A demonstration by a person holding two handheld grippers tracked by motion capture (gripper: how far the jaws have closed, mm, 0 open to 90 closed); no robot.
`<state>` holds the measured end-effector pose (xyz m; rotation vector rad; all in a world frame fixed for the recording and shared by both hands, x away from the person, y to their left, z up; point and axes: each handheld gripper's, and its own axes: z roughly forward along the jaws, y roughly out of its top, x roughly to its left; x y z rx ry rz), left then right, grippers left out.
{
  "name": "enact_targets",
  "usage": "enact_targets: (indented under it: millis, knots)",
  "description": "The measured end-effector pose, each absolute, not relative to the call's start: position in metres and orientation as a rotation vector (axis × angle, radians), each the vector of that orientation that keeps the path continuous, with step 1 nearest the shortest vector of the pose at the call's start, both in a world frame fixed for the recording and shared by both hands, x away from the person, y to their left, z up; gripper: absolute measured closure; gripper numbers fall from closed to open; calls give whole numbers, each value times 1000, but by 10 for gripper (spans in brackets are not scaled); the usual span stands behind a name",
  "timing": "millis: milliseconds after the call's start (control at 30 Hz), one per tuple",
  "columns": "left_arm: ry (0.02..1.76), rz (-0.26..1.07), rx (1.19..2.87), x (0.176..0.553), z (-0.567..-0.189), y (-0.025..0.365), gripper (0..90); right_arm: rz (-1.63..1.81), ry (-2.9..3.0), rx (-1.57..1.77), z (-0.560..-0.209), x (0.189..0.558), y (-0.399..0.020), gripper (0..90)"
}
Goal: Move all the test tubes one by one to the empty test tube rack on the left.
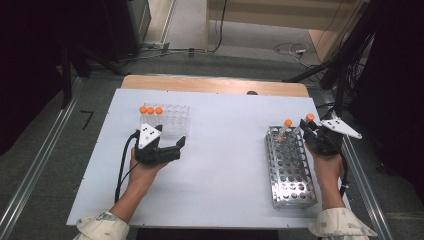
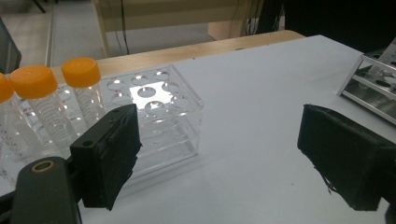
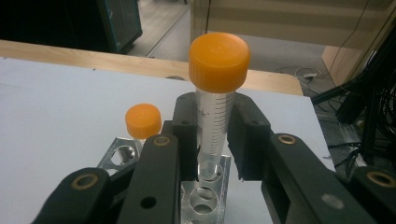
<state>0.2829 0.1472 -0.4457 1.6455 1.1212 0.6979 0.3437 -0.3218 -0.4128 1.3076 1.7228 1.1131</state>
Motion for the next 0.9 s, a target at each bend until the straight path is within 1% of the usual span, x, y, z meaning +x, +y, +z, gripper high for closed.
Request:
enact_targets:
  millis: [367, 600, 900]
  knots:
    - [1119, 698, 1640, 282, -445, 148, 133, 1155, 1740, 1287, -397, 324, -319, 717]
    - [1114, 699, 1638, 281, -444, 148, 133, 1202, 1770, 1267, -386, 308, -309, 717]
    - [1113, 698, 1636, 281, -443, 148, 133, 1226, 1834, 1204, -382, 299, -290, 717]
